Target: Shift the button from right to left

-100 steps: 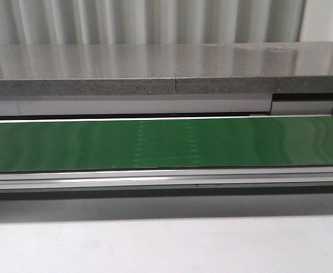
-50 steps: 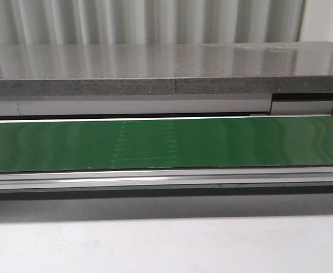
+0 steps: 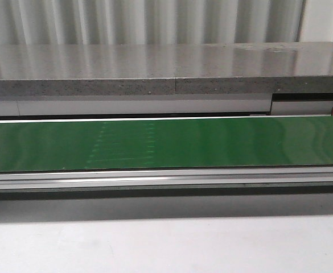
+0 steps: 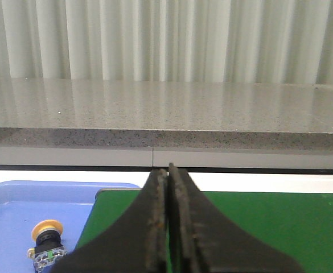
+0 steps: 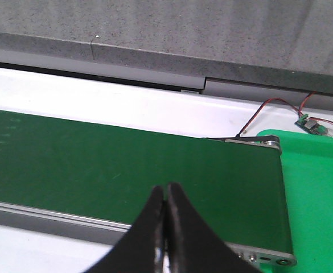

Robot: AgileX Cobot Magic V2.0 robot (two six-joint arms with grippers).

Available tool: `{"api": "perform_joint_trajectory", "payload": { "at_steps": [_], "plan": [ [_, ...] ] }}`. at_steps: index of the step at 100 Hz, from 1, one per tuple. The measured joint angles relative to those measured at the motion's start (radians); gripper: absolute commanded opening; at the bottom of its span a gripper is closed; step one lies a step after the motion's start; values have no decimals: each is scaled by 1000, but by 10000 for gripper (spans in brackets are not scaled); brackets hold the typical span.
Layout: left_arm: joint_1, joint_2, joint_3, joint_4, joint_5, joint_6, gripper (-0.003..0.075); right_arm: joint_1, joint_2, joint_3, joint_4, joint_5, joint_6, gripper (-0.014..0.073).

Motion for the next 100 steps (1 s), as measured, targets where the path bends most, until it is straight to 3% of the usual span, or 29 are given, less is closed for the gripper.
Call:
{"api": "perform_joint_trajectory", "payload": {
  "at_steps": [27, 58, 100],
  "plan": [
    [0, 0, 0, 0, 0, 0, -20, 0, -2, 5, 0, -28, 0, -67],
    [0, 0, 0, 0, 0, 0, -20, 0, -147, 169, 0, -255, 0, -67],
    [0, 0, 0, 0, -2, 0, -20, 0, -320, 285, 18, -253, 10, -67]
  ]
}}
